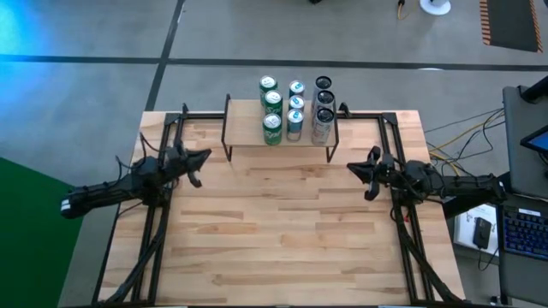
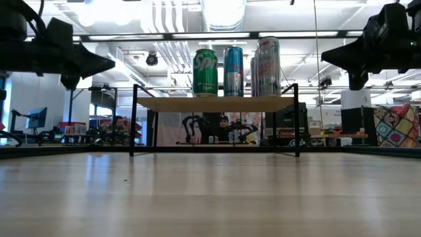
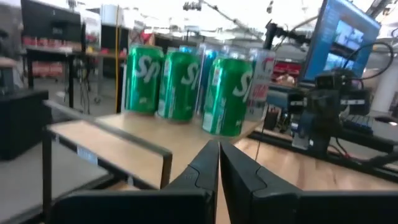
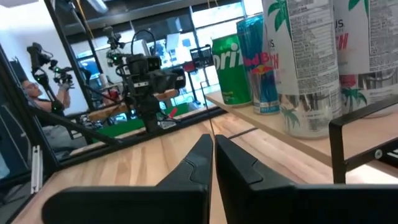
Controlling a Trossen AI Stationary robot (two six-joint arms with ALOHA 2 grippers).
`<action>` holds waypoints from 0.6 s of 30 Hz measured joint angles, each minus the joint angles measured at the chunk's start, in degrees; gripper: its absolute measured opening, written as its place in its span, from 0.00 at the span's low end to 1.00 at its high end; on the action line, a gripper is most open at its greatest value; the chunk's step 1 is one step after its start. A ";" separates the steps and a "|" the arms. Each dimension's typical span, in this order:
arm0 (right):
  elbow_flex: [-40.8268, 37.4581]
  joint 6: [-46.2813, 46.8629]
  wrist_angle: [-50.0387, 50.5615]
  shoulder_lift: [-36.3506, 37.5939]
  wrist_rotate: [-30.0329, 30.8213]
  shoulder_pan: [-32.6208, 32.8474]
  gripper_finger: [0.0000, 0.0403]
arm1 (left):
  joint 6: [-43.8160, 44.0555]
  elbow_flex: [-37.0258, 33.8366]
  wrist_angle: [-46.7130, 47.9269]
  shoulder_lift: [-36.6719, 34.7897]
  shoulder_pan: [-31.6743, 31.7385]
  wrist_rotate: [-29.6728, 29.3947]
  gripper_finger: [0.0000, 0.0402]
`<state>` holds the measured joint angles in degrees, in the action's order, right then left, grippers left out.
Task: Place canned beverage on shelf
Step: Return to Home Position
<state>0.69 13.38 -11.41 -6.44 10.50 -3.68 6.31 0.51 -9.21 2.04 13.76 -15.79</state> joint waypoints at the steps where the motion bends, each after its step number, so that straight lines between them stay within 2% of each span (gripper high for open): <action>1: 0.00 -0.10 0.43 0.00 0.01 0.00 0.02 | 0.51 0.00 0.62 0.06 -0.02 0.09 0.00; 11: 0.02 -9.88 6.46 -0.11 0.04 0.00 0.02 | 2.28 0.00 3.65 2.06 -0.13 6.38 0.00; 18: 0.02 -10.40 2.53 0.02 0.09 0.00 0.02 | -1.46 -0.02 -5.69 -0.63 -0.70 17.07 0.00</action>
<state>0.71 2.98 -8.88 -6.42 10.59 -3.68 4.85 0.49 -14.90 1.41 13.06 1.28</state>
